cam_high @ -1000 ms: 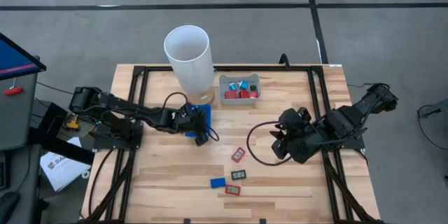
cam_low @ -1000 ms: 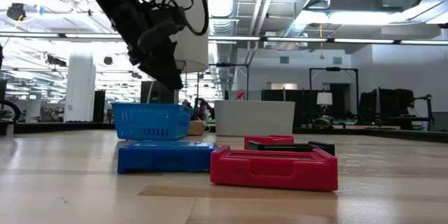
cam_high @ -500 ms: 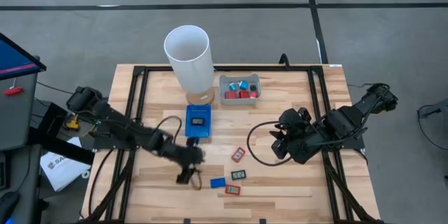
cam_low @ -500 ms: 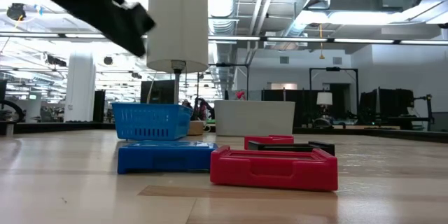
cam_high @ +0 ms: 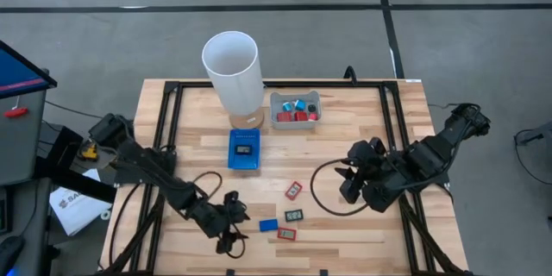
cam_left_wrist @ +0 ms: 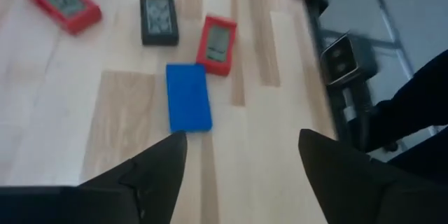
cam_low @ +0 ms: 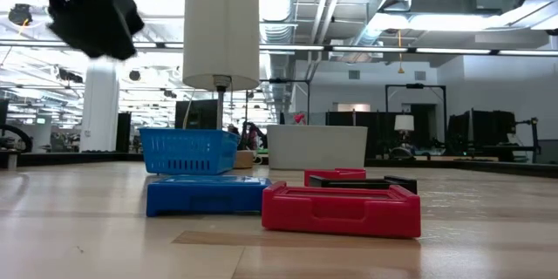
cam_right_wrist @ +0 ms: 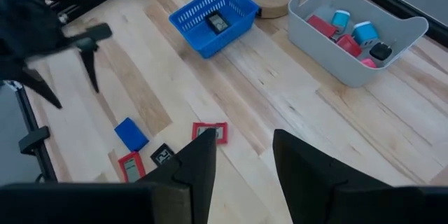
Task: Pick & Place Office items
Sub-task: Put the blue digital clock into the blue bin
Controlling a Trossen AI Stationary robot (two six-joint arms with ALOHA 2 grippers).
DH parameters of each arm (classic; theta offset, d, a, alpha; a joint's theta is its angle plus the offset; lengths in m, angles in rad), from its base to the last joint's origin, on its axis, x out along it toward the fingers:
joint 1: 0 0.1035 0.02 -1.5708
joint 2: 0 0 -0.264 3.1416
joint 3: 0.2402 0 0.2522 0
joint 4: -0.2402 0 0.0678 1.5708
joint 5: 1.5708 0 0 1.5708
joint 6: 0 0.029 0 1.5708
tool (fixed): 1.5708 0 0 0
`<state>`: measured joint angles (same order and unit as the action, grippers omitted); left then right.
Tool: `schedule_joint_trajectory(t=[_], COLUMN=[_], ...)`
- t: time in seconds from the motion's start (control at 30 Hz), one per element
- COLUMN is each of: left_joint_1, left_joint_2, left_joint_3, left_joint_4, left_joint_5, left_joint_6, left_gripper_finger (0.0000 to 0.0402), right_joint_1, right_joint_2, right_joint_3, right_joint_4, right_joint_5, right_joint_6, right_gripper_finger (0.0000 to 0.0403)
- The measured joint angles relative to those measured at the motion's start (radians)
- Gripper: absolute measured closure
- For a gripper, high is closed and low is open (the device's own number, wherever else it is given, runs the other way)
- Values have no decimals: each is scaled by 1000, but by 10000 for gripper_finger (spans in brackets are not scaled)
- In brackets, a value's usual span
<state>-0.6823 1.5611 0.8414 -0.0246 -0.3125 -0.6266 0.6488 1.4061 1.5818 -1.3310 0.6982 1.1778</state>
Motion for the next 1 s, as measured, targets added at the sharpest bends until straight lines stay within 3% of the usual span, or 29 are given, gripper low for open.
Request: schedule_joint_trajectory(t=[0.33, 0.7, 1.0], left_joint_1=[11, 34, 38], left_joint_2=[232, 362, 422], left_joint_3=[103, 191, 196], left_joint_4=[-8, 4, 1], left_joint_5=[-156, -169, -187], left_joint_6=[63, 60, -77], left_gripper_finger=[124, 124, 135], right_joint_1=[58, 119, 161], right_joint_2=[-4, -39, -50], right_joint_3=[0, 0, 0], right_joint_4=[-1, -2, -1], right_joint_5=[3, 17, 61], right_joint_6=[1, -15, -18], right_gripper_finger=[267, 267, 267])
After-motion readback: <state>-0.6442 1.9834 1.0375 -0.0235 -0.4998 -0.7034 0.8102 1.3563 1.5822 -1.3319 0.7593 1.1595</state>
